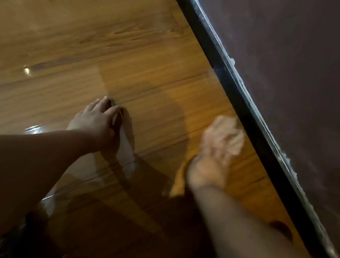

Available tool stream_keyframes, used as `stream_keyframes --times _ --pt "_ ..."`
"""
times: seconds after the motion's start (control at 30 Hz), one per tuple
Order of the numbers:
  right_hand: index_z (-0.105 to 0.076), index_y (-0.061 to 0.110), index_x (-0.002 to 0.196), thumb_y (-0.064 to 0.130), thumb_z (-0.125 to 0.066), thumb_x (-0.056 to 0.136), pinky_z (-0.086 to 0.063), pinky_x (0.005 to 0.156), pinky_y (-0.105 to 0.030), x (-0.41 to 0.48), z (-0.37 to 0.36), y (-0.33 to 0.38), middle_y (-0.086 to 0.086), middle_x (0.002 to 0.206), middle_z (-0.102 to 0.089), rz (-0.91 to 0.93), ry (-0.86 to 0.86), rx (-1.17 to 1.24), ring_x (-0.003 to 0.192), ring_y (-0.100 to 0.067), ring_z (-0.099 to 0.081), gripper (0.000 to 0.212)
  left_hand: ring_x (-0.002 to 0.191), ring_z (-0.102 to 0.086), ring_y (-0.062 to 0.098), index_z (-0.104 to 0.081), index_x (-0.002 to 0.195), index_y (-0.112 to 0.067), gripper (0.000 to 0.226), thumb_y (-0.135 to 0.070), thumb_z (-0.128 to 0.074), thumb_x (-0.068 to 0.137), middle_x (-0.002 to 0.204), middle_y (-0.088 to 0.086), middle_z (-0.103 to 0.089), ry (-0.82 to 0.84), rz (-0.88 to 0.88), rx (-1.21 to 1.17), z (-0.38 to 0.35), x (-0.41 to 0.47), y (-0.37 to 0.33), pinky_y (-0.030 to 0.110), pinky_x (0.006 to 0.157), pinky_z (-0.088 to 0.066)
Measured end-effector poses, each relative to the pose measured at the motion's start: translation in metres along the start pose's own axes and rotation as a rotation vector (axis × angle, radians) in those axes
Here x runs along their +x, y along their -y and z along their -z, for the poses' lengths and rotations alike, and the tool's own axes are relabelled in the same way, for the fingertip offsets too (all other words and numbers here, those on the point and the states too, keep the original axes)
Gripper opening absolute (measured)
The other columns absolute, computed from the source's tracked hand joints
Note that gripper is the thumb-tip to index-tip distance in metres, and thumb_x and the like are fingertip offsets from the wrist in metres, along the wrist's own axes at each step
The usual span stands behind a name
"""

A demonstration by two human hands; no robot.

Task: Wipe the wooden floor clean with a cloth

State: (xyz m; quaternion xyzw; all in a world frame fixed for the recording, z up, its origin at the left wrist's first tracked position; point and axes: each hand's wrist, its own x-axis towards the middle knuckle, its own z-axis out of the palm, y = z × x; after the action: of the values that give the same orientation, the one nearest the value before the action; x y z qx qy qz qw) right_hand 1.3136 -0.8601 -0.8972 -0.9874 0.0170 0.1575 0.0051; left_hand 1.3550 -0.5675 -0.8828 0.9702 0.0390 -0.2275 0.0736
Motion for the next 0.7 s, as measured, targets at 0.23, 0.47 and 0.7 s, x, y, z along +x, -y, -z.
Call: stream_keyframes --times 0.23,0.47,0.7 --pt "-0.055 0.025 0.134 0.015 -0.047 0.087 -0.027 0.112 -0.055 -0.027 -0.011 -0.016 -0.007 0.141 -0.051 0.531 -0.010 0.002 0.141 -0.036 -0.031 0.049 0.148 -0.002 0.024 -0.013 0.151 -0.039 0.061 -0.043 -0.039 0.096 0.161 0.002 0.000 -0.082 -0.089 0.041 -0.014 0.012 -0.012 0.045 0.115 -0.016" --pt "-0.035 0.031 0.148 0.021 -0.051 0.095 -0.025 0.111 -0.046 -0.043 -0.005 -0.090 -0.015 0.156 -0.026 -0.305 -0.105 0.262 0.141 -0.036 -0.024 0.056 0.147 -0.003 0.026 -0.016 0.151 -0.038 0.060 -0.045 -0.039 0.096 0.161 0.004 -0.001 -0.032 -0.077 -0.007 -0.023 0.013 -0.018 0.045 0.115 -0.016" --pt "-0.025 0.033 0.152 0.025 -0.044 0.097 -0.027 0.107 -0.047 -0.011 0.003 -0.068 -0.015 0.158 -0.022 -0.368 -0.117 0.260 0.140 -0.034 -0.024 0.058 0.147 -0.001 0.027 -0.015 0.151 -0.036 0.060 -0.044 -0.038 0.097 0.161 0.006 -0.001 -0.089 -0.024 -0.013 -0.015 0.006 -0.009 0.045 0.117 -0.013"
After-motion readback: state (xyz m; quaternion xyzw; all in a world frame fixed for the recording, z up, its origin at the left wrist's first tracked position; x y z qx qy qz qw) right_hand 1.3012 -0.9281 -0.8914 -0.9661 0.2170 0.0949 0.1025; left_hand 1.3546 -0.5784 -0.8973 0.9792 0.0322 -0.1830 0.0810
